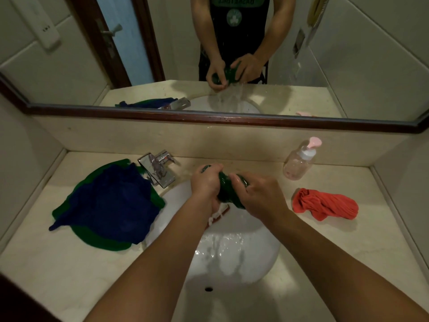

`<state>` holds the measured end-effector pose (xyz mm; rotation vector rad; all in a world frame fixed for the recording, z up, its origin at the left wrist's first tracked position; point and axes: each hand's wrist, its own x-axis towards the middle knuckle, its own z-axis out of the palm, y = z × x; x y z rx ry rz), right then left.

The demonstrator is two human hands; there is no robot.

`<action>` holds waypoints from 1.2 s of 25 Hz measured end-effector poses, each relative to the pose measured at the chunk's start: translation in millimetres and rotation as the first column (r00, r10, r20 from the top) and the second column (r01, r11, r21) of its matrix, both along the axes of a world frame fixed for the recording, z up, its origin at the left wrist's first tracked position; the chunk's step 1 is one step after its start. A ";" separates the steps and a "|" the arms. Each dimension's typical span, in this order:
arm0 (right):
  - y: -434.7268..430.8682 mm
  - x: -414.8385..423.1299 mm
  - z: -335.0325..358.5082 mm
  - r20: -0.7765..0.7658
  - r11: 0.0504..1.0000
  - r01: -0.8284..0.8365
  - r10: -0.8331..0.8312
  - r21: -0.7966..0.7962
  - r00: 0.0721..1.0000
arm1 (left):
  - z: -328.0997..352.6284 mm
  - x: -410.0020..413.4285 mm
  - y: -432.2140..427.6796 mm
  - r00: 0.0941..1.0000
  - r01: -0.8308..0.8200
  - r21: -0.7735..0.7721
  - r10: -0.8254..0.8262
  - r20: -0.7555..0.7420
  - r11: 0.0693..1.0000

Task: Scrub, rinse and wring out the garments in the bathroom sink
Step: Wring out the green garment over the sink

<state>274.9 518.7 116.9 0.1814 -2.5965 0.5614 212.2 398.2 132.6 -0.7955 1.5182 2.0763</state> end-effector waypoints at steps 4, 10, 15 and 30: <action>4.3 -3.3 -4.1 -0.017 1.000 -0.020 0.020 0.002 1.000 | -8.5 3.1 0.6 0.999 -0.001 -0.102 -0.004 -0.049 0.995; -16.6 10.7 14.3 0.653 0.584 0.485 0.106 -0.651 0.749 | -12.8 -1.1 -25.5 0.978 0.139 -0.024 -0.141 -0.154 0.990; -33.4 24.3 16.3 0.667 0.248 0.620 0.239 -0.744 0.706 | -11.2 2.3 -41.9 0.864 0.323 -0.150 -0.356 -0.355 0.934; -37.4 18.8 35.9 0.623 -0.022 0.772 0.576 -0.635 0.529 | -2.3 -7.2 -57.5 0.776 0.513 0.319 -0.272 -0.570 0.797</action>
